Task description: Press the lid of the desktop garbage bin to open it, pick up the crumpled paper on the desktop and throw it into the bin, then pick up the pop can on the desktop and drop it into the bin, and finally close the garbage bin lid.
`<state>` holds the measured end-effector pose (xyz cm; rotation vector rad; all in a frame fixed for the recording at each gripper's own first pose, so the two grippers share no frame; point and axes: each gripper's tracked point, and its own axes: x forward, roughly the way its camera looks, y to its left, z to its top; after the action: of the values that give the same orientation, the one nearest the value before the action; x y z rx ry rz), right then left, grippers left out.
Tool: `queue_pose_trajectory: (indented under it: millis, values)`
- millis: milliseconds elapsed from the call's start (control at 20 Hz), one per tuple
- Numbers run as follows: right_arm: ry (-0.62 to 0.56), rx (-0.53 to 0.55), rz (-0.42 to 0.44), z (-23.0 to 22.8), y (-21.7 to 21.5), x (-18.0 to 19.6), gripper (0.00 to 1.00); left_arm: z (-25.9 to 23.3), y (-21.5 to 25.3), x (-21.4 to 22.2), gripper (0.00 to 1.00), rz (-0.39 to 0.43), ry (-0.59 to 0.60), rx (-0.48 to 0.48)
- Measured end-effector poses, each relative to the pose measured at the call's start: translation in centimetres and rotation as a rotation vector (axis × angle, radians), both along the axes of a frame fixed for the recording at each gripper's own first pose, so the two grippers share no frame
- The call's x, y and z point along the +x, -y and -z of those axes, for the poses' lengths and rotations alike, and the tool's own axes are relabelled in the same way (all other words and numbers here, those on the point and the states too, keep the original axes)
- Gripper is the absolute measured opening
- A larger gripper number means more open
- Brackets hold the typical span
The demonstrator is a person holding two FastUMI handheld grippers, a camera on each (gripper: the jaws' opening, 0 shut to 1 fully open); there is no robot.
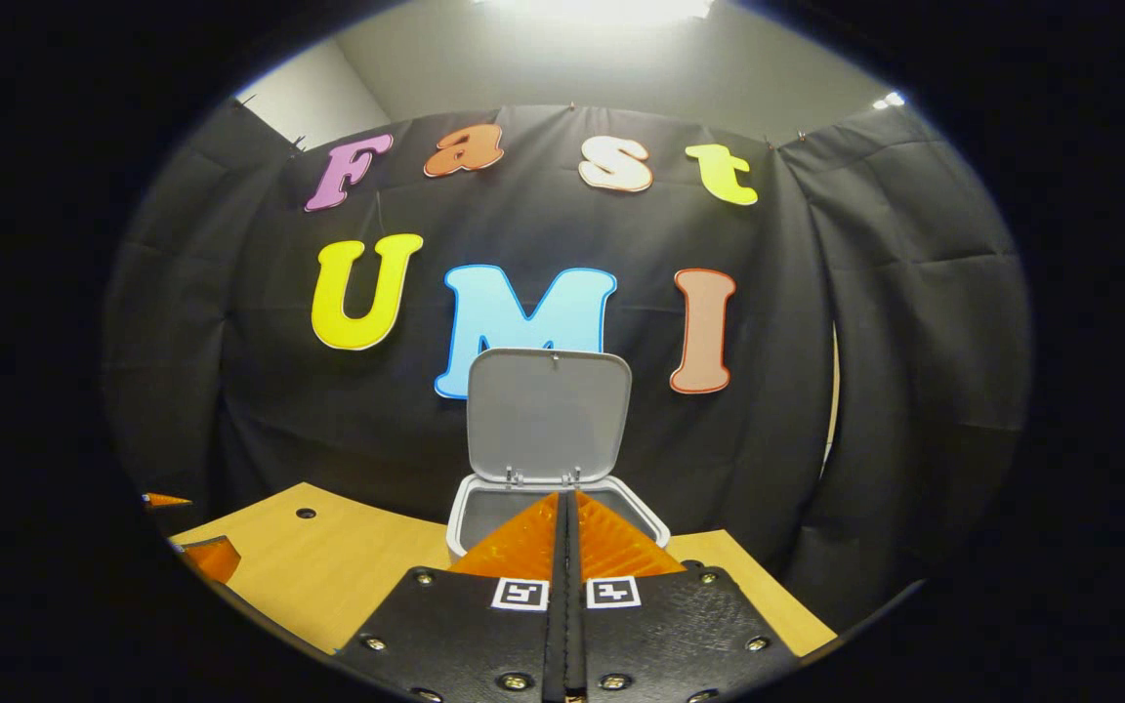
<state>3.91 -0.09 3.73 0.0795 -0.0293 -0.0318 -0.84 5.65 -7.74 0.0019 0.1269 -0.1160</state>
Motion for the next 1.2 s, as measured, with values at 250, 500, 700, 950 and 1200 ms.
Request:
queue_pose_trajectory:
  millis: [250, 500, 700, 950, 1200]
  values:
    - [-0.011, -0.053, 0.011, 1.0, 0.6, -3.2, 0.00, 7.4, 1.6, -1.5, 0.98, 0.017, -0.137, 0.044]
    - [-0.014, -0.059, -0.033, 1.8, 0.5, -5.0, 0.02, 12.8, 3.1, -2.3, 0.98, 0.020, -0.240, 0.040]
    - [0.004, -0.053, -0.039, 1.5, 0.4, -5.9, 0.17, 16.9, 3.5, -2.0, 1.00, 0.011, -0.334, 0.024]
    - [-0.005, -0.065, -0.026, 2.0, 0.7, -6.7, 0.37, 21.1, 3.2, -1.5, 0.94, 0.002, -0.418, 0.018]
    - [-0.026, -0.045, -0.014, 2.7, 1.0, -7.5, 0.51, 24.7, 3.8, -1.4, 0.97, 0.029, -0.505, 0.020]
